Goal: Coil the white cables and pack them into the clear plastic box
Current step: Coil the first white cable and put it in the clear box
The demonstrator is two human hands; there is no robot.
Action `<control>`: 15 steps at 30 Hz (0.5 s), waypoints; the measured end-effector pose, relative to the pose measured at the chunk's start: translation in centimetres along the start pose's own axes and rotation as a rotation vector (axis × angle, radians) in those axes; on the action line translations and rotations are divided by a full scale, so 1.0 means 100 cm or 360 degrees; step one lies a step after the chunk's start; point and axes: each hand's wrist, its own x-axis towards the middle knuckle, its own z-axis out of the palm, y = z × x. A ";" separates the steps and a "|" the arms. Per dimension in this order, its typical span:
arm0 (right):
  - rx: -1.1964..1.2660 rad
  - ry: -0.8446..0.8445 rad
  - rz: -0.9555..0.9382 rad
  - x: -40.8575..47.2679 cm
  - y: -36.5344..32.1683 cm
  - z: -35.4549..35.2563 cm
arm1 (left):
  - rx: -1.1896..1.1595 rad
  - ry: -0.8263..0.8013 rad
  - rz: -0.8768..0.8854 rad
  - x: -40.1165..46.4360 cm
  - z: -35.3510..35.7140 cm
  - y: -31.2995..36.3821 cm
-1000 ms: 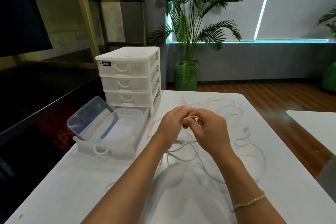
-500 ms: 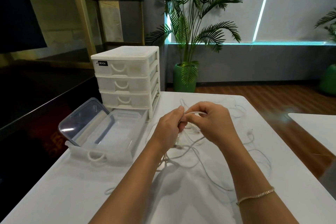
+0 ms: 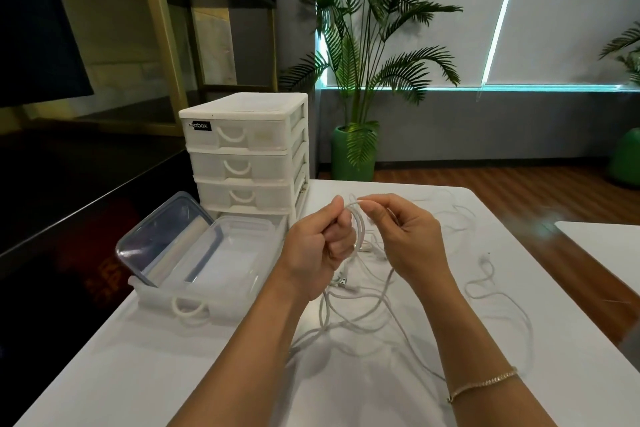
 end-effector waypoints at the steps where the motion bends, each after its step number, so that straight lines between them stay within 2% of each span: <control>1: -0.0026 0.0003 -0.0004 0.000 0.000 0.001 | -0.0133 -0.0017 -0.0010 0.000 0.001 0.001; 7: -0.0268 0.0030 0.0049 -0.001 0.001 0.004 | -0.0591 -0.0009 -0.0014 0.001 0.007 0.006; 11: -0.0332 -0.0012 0.0061 -0.003 0.002 0.005 | -0.0755 0.0071 0.0040 0.001 0.005 0.008; 15: -0.0654 -0.0124 -0.0017 -0.005 0.003 0.009 | -0.0853 0.0156 0.0085 0.001 0.004 0.008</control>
